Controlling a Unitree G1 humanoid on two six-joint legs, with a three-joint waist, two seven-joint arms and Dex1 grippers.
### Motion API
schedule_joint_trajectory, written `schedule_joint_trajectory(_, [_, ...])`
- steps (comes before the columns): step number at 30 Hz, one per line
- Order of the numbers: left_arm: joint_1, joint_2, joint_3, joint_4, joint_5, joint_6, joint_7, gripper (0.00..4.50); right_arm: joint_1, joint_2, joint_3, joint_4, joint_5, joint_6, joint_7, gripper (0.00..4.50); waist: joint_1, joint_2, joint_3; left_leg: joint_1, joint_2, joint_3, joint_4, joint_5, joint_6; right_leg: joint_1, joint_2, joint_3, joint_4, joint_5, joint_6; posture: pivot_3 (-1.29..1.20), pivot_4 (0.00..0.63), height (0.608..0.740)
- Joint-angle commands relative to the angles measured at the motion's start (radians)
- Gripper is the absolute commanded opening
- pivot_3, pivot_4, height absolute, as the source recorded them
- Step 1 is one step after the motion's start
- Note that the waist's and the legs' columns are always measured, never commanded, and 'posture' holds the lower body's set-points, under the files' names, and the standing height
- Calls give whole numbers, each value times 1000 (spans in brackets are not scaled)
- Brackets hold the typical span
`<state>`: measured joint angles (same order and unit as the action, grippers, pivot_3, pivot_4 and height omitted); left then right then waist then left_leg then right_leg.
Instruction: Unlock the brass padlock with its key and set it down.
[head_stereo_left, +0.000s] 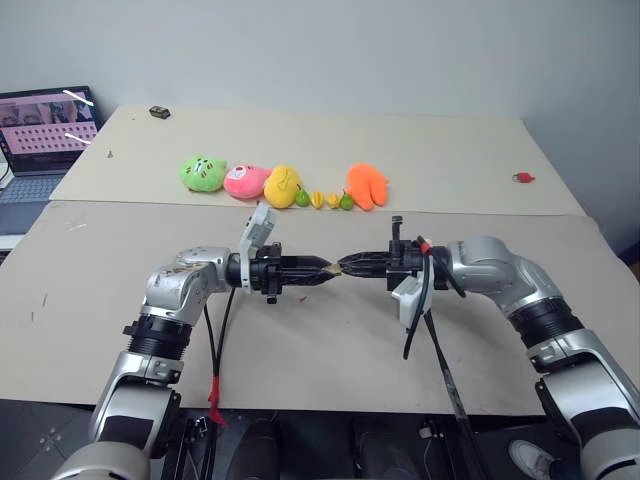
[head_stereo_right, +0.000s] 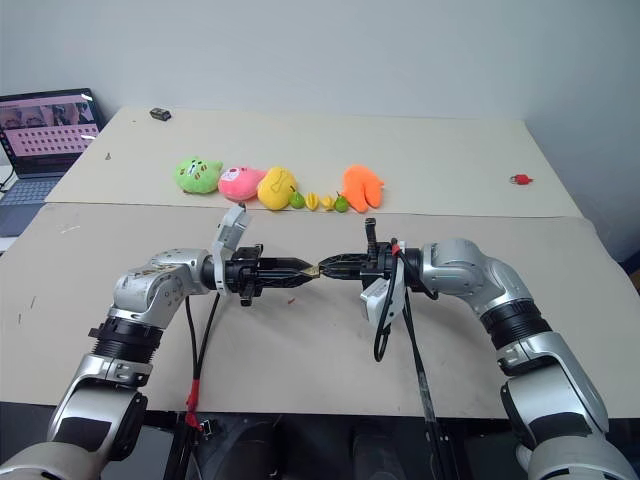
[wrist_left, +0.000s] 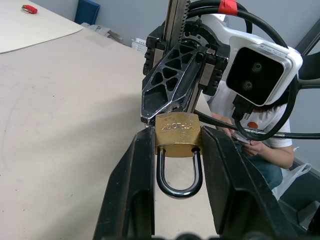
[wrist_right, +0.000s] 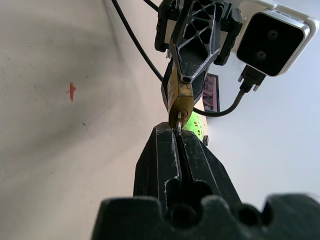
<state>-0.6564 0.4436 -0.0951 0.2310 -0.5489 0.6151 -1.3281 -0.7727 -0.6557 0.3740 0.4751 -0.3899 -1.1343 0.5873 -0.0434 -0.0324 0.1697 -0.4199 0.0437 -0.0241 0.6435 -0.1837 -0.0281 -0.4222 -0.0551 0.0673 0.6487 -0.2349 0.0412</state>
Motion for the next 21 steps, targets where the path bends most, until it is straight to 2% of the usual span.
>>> schedule_joint_trajectory(1, [-8,-1,13,-28,-5,-4,12,823,-12,22,-9,-38,76,-1,-11,639,0,0,0,0,0,0,0,0,0,0,0,0,0,0,0,0,150,722])
schedule_joint_trajectory(6, [-8,-2,12,-26,-7,-4,14,823,-12,14,-5,-40,20,-4,-7,2271,0,0,0,0,0,0,0,0,0,0,0,0,0,0,0,0,150,722])
schedule_joint_trajectory(21, [-7,-4,11,-28,-10,-4,15,823,-37,22,-1,-40,15,-21,-10,2271,0,0,0,0,0,0,0,0,0,0,0,0,0,0,0,0,150,722])
